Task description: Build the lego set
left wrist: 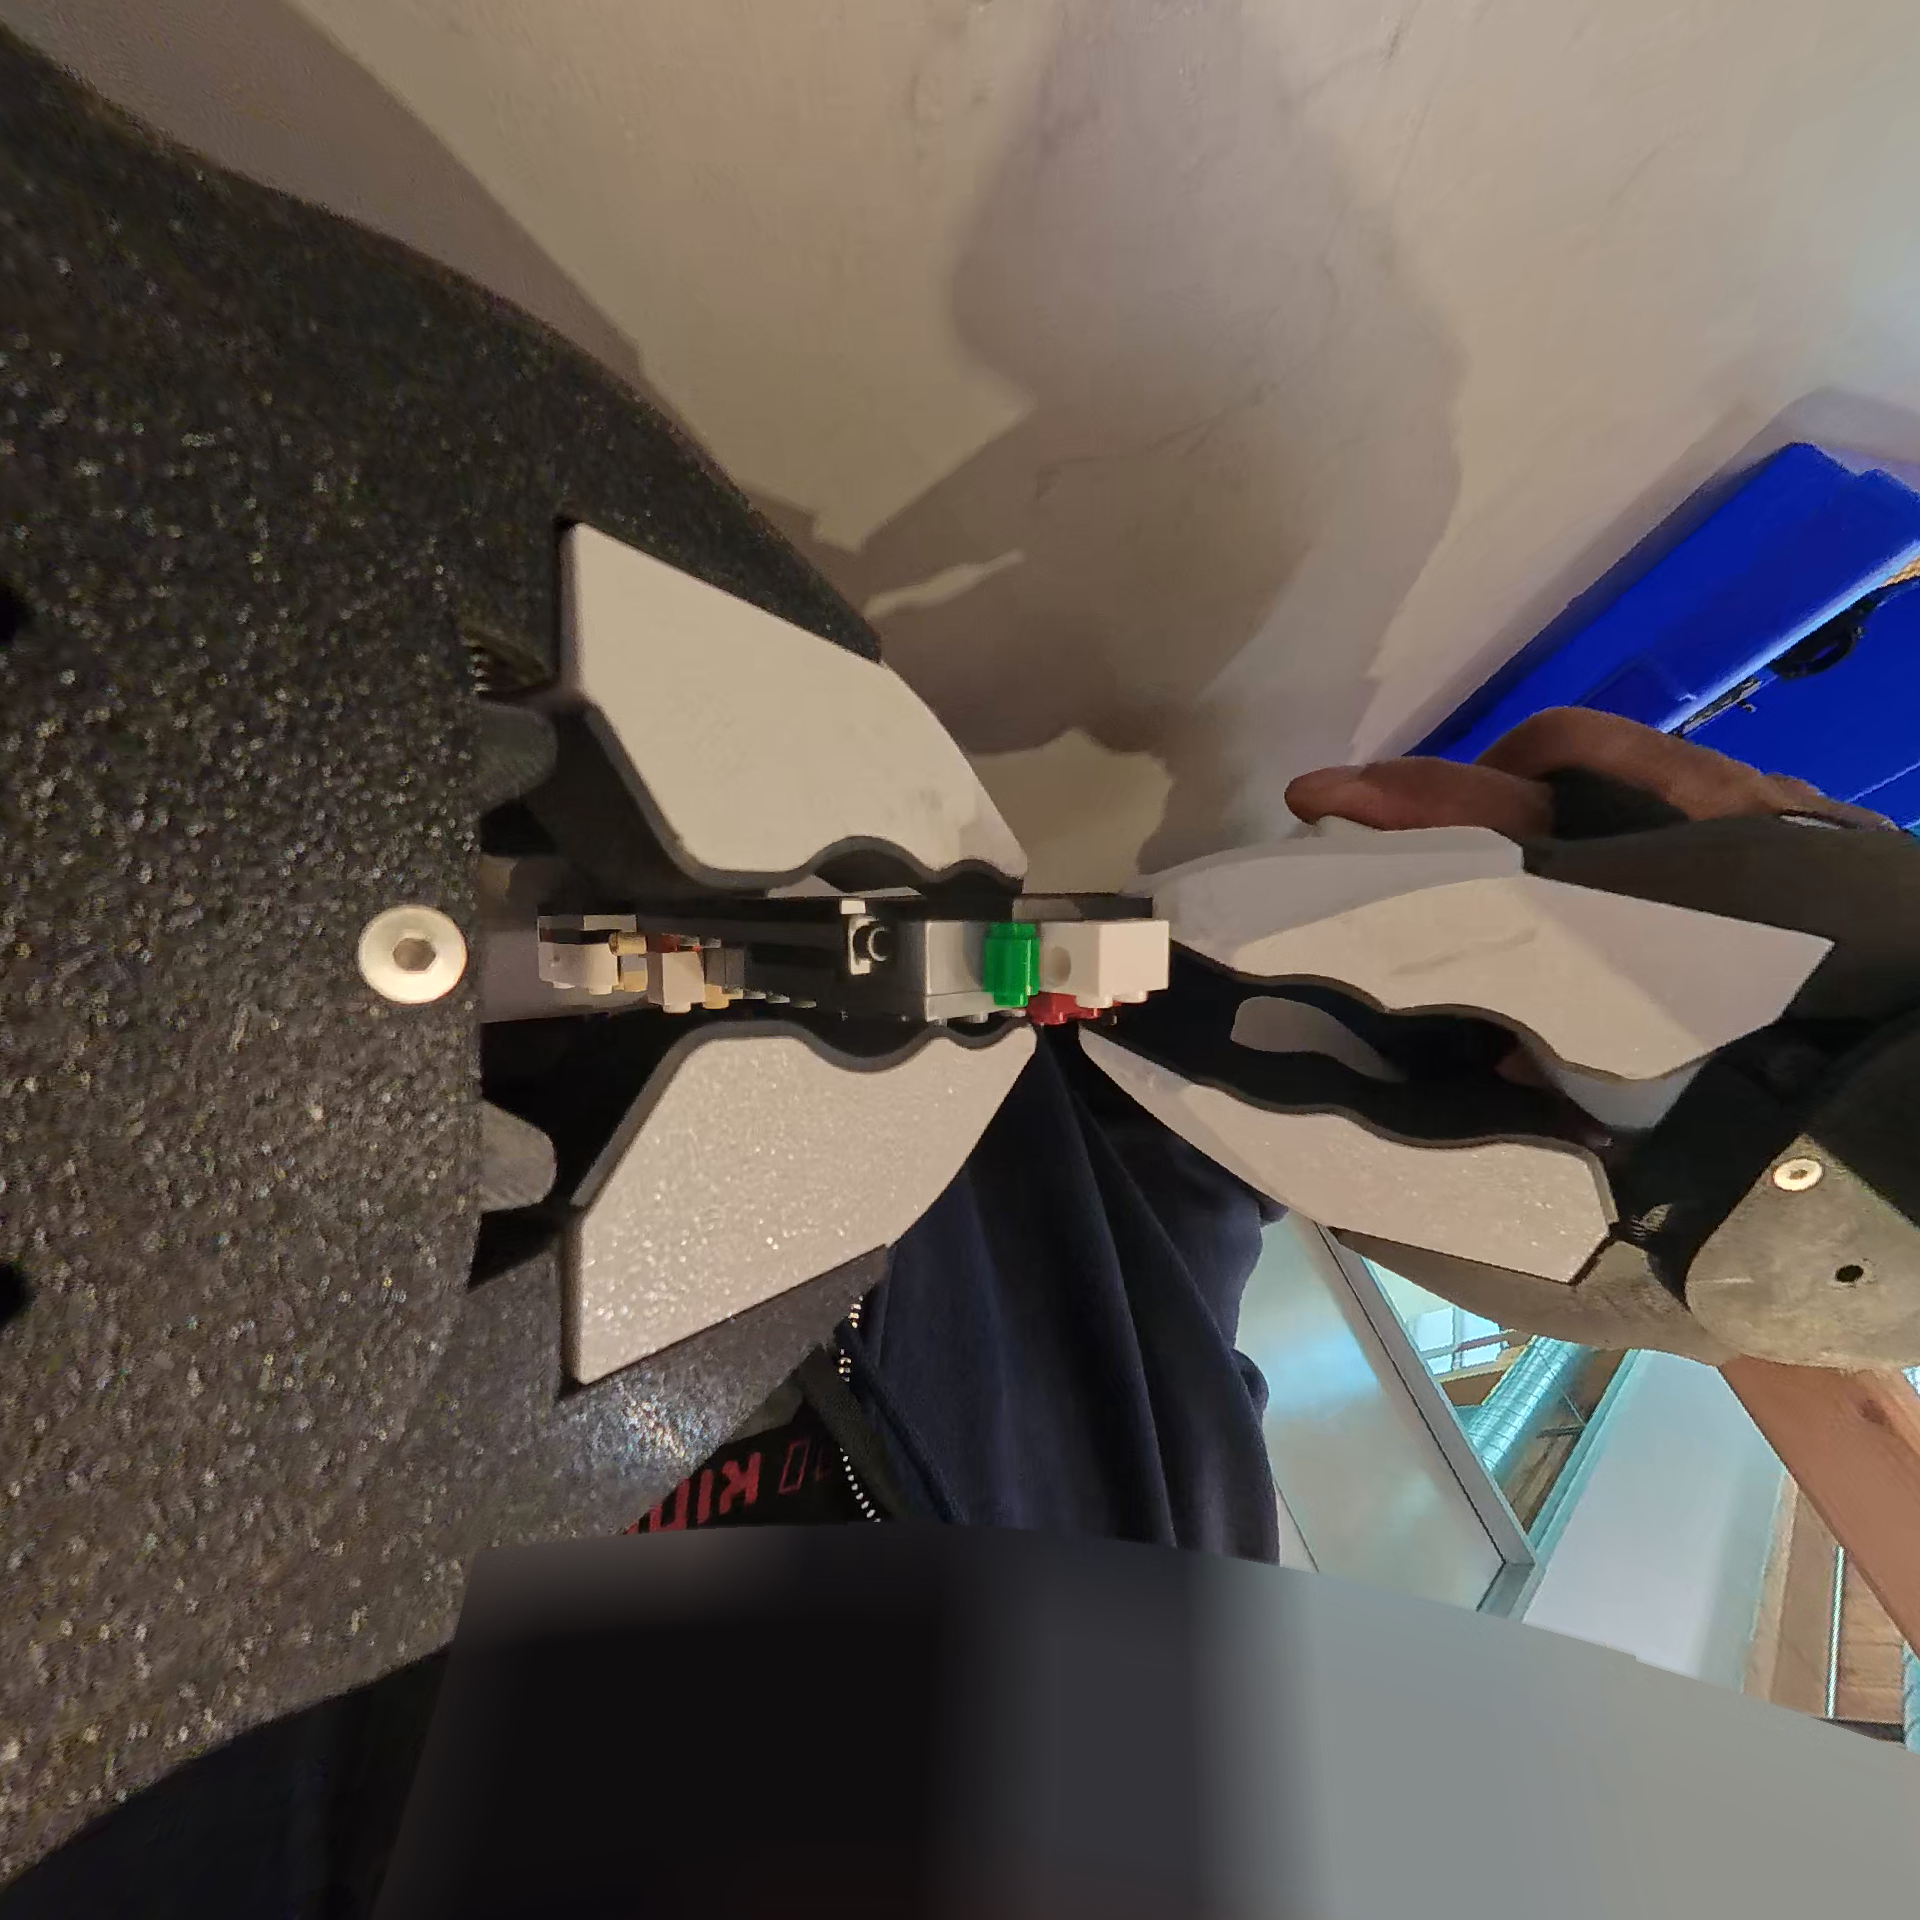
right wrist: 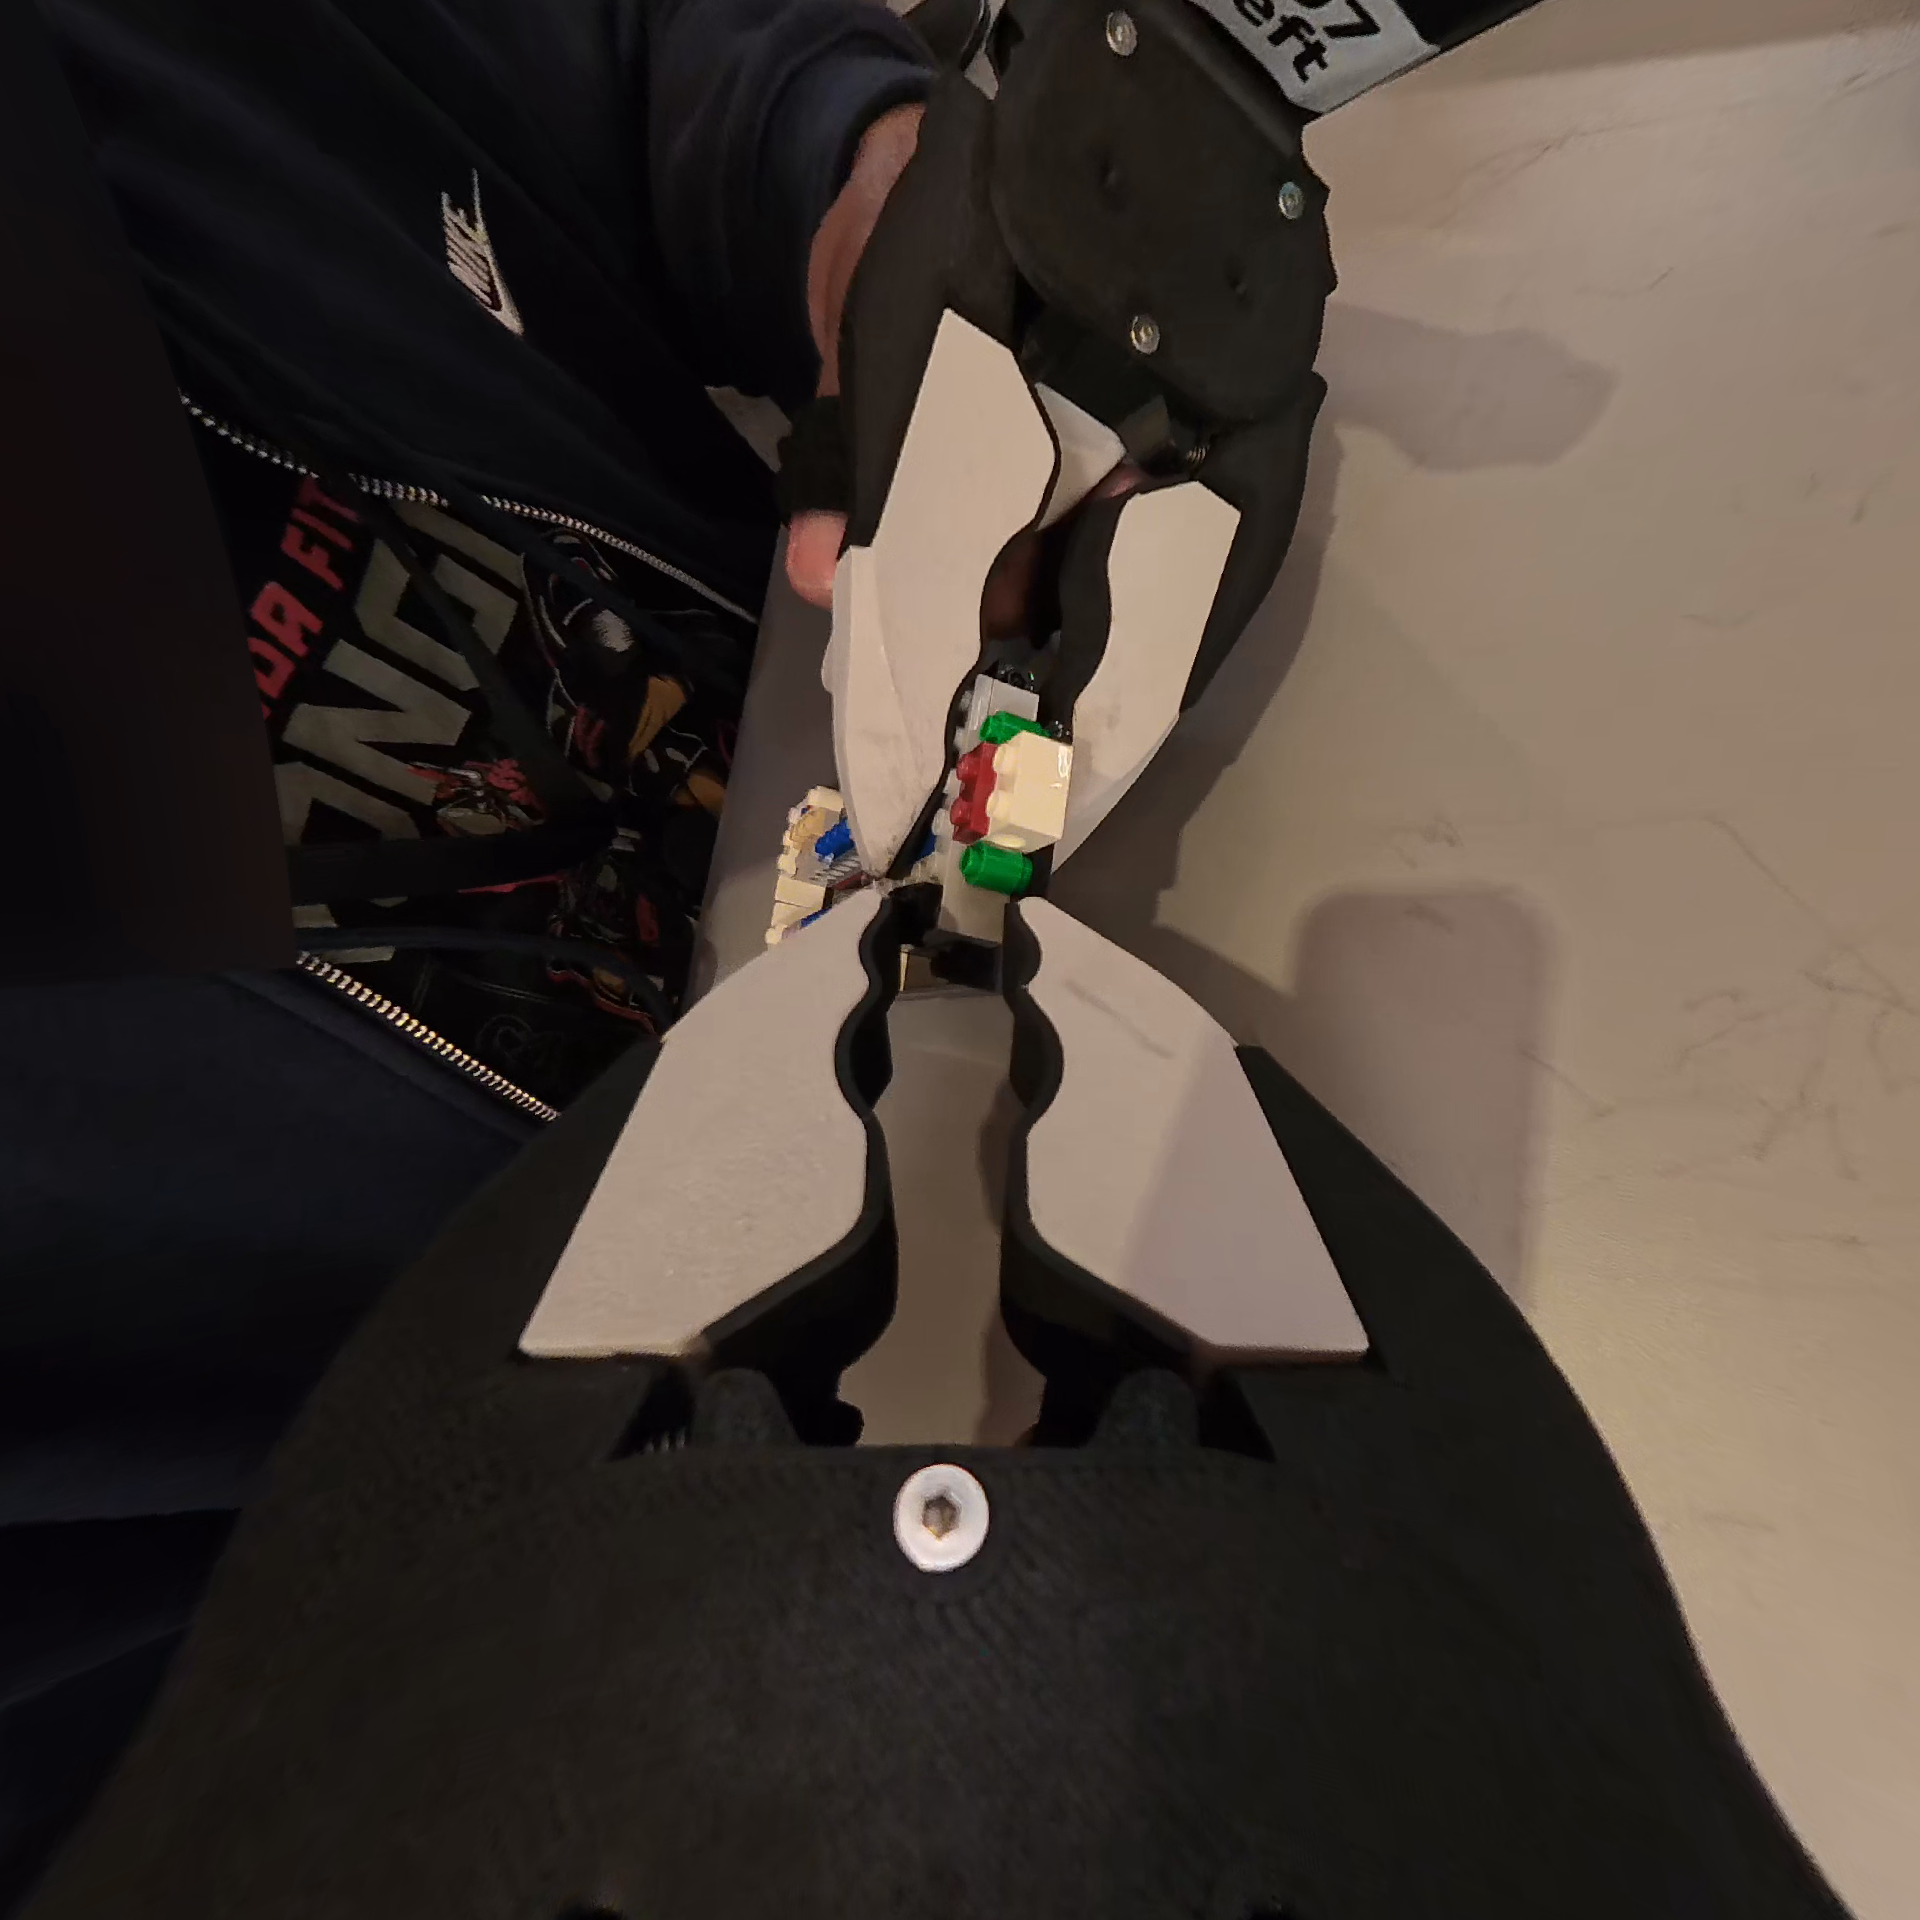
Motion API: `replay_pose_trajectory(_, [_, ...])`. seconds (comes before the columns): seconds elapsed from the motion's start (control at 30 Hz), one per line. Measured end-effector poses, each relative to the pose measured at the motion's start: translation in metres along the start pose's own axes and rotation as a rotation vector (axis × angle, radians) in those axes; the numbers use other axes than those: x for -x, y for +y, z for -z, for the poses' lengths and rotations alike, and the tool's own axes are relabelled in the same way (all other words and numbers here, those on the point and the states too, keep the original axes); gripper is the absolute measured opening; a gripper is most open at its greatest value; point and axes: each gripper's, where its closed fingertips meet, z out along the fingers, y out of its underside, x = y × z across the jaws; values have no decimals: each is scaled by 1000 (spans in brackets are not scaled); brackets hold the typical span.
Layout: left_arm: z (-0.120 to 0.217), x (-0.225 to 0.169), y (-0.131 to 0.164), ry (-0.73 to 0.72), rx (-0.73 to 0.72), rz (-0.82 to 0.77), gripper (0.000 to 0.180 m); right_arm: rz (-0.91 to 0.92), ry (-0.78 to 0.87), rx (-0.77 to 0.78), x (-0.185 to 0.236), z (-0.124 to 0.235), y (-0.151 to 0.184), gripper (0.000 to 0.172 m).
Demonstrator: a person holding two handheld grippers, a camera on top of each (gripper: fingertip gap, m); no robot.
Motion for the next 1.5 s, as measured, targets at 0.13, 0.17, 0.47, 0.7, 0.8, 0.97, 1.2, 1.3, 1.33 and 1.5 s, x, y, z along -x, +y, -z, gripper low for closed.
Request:
replay_pose_trajectory(0.13, [0,-2,0,14,1,-3,20,10,-17,-5,2,1,-1,19])
replay_pose_trajectory(0.17, [0,-3,0,17,2,-5,20,11,-21,-7,2,1,-1,19])
replay_pose_trajectory(0.47, [3,2,-5,23,-37,29,20,16,30,-57,-5,4,-5,19])
replay_pose_trajectory(0.7, [5,4,-8,29,-59,45,20,-21,84,-126,-11,8,-9,29])
replay_pose_trajectory(0.8, [9,5,-12,35,-86,53,20,-72,98,-200,-13,10,-10,35])
replay_pose_trajectory(0.97, [13,6,-19,43,-129,61,20,-187,144,-349,-21,14,-7,39])
replay_pose_trajectory(1.2, [9,11,-18,30,-132,80,20,-247,127,-453,-19,10,-7,39])
replay_pose_trajectory(1.3, [9,11,-18,28,-132,77,20,-265,131,-465,-22,7,-8,38])
replay_pose_trajectory(1.33, [9,11,-18,27,-132,76,20,-268,133,-464,-24,6,-7,36])
replay_pose_trajectory(1.5, [9,12,-17,23,-128,78,20,-255,121,-456,-23,4,-6,33])
